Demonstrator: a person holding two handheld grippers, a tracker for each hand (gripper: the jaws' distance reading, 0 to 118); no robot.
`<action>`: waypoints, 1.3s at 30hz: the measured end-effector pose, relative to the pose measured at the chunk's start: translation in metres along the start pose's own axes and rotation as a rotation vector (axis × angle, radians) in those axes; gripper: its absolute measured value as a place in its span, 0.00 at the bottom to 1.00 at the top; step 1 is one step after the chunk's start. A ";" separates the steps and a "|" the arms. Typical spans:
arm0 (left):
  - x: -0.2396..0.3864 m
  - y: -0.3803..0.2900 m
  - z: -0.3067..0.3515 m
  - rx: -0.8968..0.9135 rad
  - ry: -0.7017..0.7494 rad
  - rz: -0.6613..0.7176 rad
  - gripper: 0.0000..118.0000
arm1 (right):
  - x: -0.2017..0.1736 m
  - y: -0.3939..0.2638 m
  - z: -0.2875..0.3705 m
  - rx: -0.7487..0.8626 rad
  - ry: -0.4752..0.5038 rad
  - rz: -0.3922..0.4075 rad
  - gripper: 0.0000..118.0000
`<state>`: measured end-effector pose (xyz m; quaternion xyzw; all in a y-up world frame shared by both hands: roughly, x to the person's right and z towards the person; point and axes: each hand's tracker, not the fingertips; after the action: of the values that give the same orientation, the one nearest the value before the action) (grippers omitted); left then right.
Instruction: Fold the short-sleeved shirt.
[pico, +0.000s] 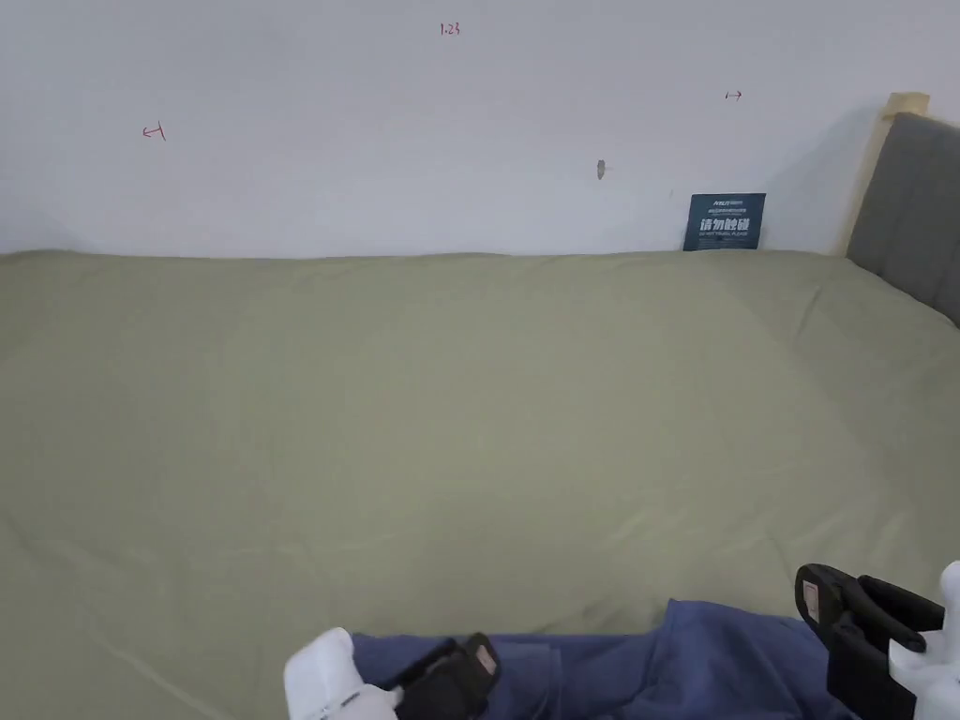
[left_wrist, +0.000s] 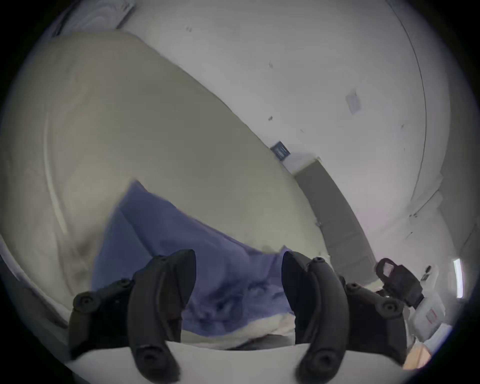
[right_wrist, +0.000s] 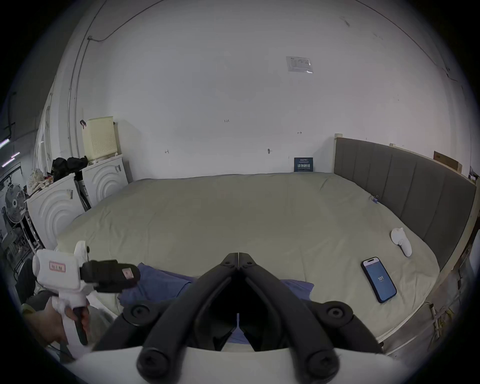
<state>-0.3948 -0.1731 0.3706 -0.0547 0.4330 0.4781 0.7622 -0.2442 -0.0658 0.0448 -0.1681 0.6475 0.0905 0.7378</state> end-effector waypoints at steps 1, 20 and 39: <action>-0.008 0.004 -0.006 -0.018 0.031 -0.003 0.52 | -0.002 0.000 0.000 -0.002 0.004 0.005 0.00; 0.007 -0.078 -0.061 -0.182 -0.093 0.285 0.02 | -0.019 0.006 0.004 -0.004 0.041 0.080 0.00; -0.116 0.036 -0.023 -0.386 -0.124 0.217 0.88 | -0.028 0.004 -0.003 -0.012 0.101 0.147 0.00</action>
<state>-0.4567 -0.2442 0.4508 -0.1230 0.2894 0.6338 0.7067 -0.2521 -0.0610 0.0713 -0.1290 0.6939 0.1395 0.6945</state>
